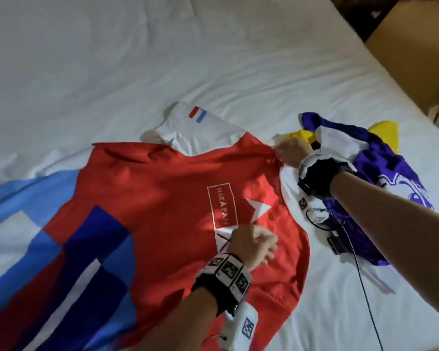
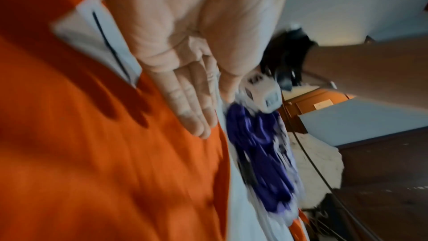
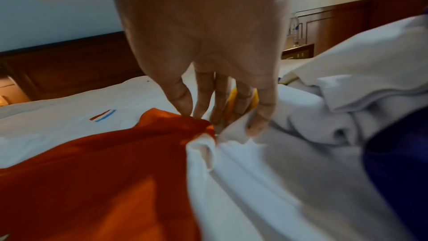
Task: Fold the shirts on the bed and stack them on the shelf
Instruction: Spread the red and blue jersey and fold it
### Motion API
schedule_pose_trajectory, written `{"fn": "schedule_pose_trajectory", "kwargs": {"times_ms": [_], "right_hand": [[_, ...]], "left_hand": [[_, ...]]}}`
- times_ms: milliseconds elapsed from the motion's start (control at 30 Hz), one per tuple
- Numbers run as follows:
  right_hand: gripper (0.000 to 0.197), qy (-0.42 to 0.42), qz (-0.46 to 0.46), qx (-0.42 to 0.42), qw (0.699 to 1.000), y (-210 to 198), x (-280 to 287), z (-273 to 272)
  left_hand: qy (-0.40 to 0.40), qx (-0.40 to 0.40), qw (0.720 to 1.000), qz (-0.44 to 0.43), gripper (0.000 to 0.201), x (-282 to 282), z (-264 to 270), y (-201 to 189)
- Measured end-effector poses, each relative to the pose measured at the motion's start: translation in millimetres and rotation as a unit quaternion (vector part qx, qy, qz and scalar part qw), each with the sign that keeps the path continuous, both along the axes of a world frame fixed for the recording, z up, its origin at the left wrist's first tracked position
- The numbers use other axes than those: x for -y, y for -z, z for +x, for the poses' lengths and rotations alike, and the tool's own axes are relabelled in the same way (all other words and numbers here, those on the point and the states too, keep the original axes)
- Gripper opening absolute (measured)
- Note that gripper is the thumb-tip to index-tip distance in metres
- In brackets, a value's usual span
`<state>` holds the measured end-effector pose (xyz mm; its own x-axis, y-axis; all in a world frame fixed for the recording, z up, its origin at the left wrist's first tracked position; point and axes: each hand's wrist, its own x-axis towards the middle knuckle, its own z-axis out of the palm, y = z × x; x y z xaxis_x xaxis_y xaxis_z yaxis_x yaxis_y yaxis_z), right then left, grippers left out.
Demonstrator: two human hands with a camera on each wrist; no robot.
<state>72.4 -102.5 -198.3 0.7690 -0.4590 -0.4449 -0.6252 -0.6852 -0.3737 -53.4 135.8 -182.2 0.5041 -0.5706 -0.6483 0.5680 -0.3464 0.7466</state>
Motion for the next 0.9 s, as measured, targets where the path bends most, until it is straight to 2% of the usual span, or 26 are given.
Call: {"fn": "schedule_pose_trajectory", "kwargs": {"times_ms": [67,100,167,267,333,367,433,533,600,667,700,767,800,833,900], "right_hand": [[0.023,0.012,-0.022,0.026,0.999,-1,-10,11],[0.026,0.019,-0.02,0.054,0.998,-2,-17,22],[0.038,0.013,-0.012,0.079,0.997,-5,-42,47],[0.058,-0.01,0.025,0.05,0.998,0,-72,90],[0.07,-0.012,0.047,0.062,0.997,4,-87,118],[0.075,-0.012,0.055,0.07,0.996,5,-93,131],[0.081,-0.011,0.077,0.074,0.994,9,-101,155],[0.076,-0.019,0.102,0.066,0.992,11,-106,180],[0.053,-0.046,0.105,0.042,0.993,12,-101,192],[0.018,-0.042,0.115,0.054,0.991,7,-92,199],[0.011,-0.014,0.118,0.083,0.989,3,-85,202],[0.009,0.059,0.093,0.165,0.98,0,-70,205],[0.007,0.091,0.064,0.192,0.975,-1,-64,205],[0.007,0.119,0.04,0.205,0.971,0,-62,204],[0.025,0.156,0.002,0.207,0.966,9,-65,203]], "left_hand": [[-0.067,0.042,0.996,0.036,0.022,-26,62,3],[-0.085,0.108,0.988,0.074,0.018,-39,94,7],[-0.088,0.261,0.945,0.178,0.012,-65,156,11],[-0.101,0.391,0.872,0.276,0.014,-92,230,11],[-0.06,0.423,0.838,0.339,0.034,-102,264,13],[-0.017,0.414,0.832,0.369,0.048,-105,276,15],[0.066,0.377,0.837,0.39,0.066,-104,291,17],[0.137,0.355,0.836,0.394,0.06,-94,304,22],[0.094,0.323,0.87,0.36,0.048,-85,314,24],[-0.006,0.277,0.918,0.283,0.028,-76,332,26],[-0.063,0.26,0.934,0.237,0.022,-71,341,27],[-0.156,0.275,0.938,0.141,0.017,-61,358,24],[-0.165,0.299,0.934,0.107,0.015,-59,364,22],[-0.142,0.327,0.929,0.097,0.017,-60,368,21],[-0.056,0.36,0.919,0.148,0.023,-76,371,24]]}}
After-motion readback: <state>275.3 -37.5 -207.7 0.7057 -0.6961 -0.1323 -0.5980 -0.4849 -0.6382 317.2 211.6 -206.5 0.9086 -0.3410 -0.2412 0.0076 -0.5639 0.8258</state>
